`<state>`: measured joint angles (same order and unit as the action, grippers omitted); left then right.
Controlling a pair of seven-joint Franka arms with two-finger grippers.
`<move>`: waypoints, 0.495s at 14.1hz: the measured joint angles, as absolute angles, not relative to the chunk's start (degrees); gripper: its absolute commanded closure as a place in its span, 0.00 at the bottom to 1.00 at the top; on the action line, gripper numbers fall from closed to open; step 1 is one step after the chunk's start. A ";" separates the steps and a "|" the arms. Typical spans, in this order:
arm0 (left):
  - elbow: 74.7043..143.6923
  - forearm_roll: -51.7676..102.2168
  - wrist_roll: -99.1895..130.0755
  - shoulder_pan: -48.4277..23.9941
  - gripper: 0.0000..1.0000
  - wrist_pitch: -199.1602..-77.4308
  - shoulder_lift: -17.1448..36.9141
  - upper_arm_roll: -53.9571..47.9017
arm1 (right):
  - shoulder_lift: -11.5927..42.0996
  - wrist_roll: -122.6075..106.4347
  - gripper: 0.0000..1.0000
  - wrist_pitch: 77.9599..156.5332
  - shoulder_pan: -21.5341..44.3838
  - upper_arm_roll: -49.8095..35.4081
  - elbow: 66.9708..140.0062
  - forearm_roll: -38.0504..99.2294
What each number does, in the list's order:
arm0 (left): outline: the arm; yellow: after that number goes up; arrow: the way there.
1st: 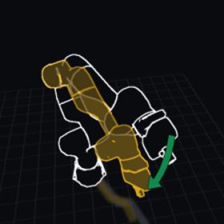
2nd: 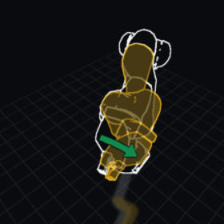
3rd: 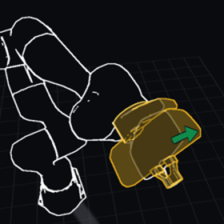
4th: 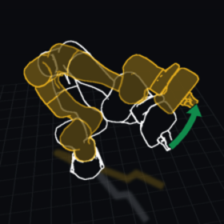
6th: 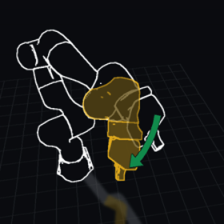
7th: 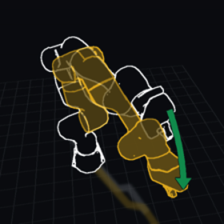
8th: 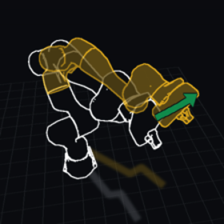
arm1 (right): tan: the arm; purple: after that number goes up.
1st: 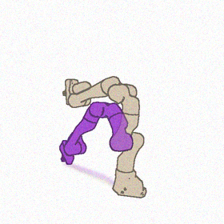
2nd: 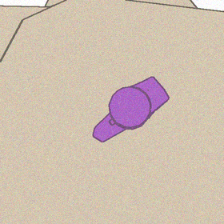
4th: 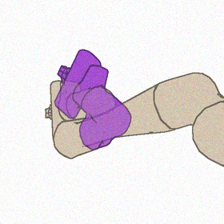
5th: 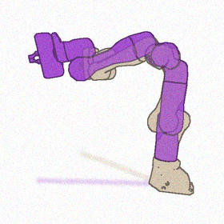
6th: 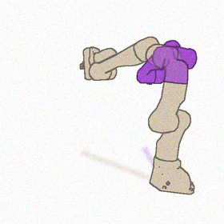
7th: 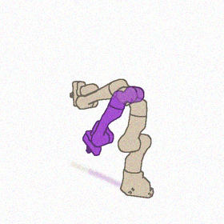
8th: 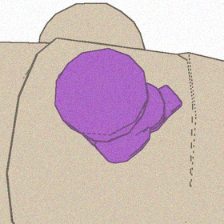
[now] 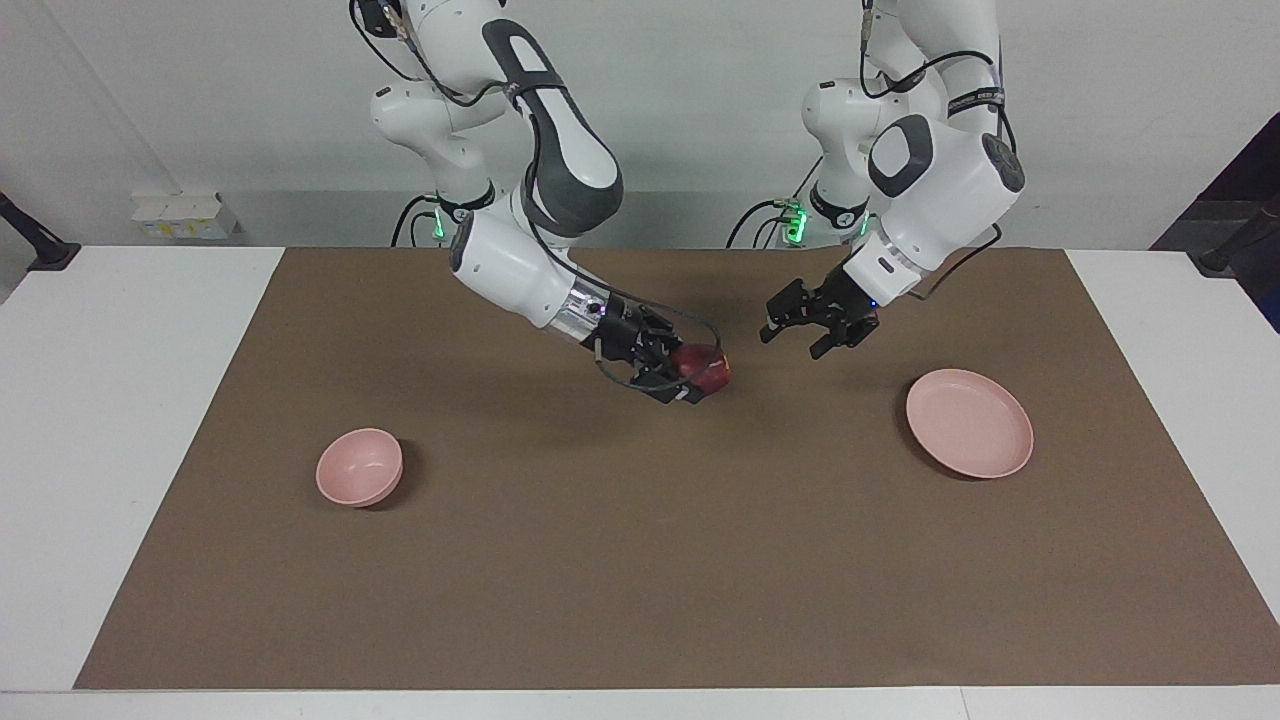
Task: Move apple from plate to bowl
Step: 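Open the left gripper and withdraw it while the right gripper pulls away, then carry the apple with the right gripper over the small pink cup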
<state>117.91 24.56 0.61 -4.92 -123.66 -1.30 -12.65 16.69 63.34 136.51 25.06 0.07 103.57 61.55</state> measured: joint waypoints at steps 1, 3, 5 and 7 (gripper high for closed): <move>117.98 20.56 0.59 -4.86 0.00 -123.65 -1.30 -12.14 | 16.73 63.35 1.00 136.51 24.26 0.08 103.58 57.22; 118.04 14.00 -0.64 -4.80 0.00 -123.64 -1.28 -10.28 | 16.91 63.37 1.00 136.55 22.67 0.10 103.58 48.83; 118.03 7.01 -2.85 -4.73 0.00 -123.64 -1.26 -7.70 | 17.01 63.30 1.00 136.58 20.61 0.13 103.58 39.72; 117.44 2.12 -4.10 -4.70 0.00 -123.70 -1.30 -5.54 | 17.02 63.22 1.00 136.57 18.90 0.14 103.59 30.50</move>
